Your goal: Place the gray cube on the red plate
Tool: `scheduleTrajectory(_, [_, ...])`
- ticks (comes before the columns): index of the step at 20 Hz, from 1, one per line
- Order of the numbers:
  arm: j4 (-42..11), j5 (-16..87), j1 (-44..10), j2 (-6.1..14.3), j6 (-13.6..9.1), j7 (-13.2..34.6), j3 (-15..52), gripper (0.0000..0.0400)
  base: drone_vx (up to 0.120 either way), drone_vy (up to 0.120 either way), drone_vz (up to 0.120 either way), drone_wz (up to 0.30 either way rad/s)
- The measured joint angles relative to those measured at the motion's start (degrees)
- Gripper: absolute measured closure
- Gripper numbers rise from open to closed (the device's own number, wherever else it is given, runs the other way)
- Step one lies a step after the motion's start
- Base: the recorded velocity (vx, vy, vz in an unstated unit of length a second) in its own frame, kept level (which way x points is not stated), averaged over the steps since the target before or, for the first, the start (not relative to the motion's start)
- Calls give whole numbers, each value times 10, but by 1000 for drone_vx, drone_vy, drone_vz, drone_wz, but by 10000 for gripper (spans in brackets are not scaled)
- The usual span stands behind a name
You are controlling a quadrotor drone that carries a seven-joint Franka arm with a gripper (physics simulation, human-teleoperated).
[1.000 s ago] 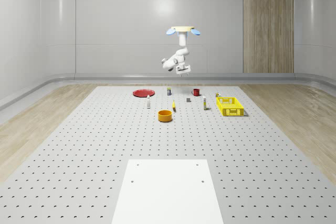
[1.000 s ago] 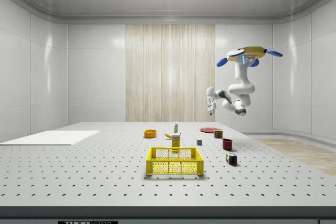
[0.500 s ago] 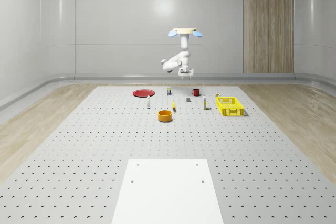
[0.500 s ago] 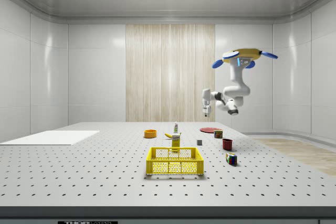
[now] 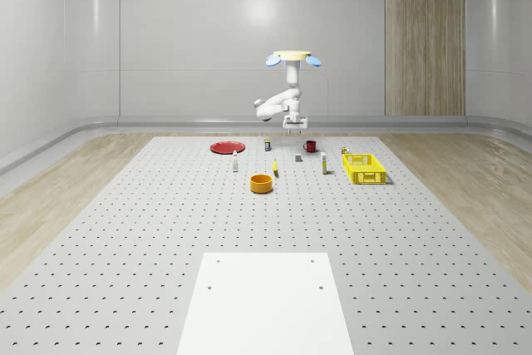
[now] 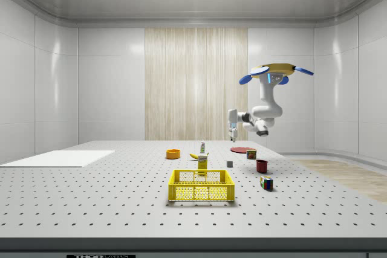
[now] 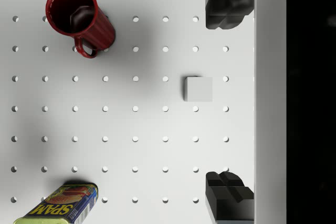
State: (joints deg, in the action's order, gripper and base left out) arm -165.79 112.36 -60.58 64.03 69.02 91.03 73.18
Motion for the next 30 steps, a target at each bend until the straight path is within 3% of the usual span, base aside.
scheduleTrajectory(5, [1, -8, -6, 15, 13, 6, 6, 0, 0, 112, -120, 0])
scheduleTrajectory(11, [2, -17, -13, 32, 28, 12, 11, 0, 87, 0, -120, 0])
scheduleTrajectory(24, [5, -34, -24, 67, 60, 22, 21, 0, 22, -9, -120, 0])
scheduleTrajectory(30, [7, -28, -26, 85, 81, 24, 11, 0, 0, 0, 0, 0])
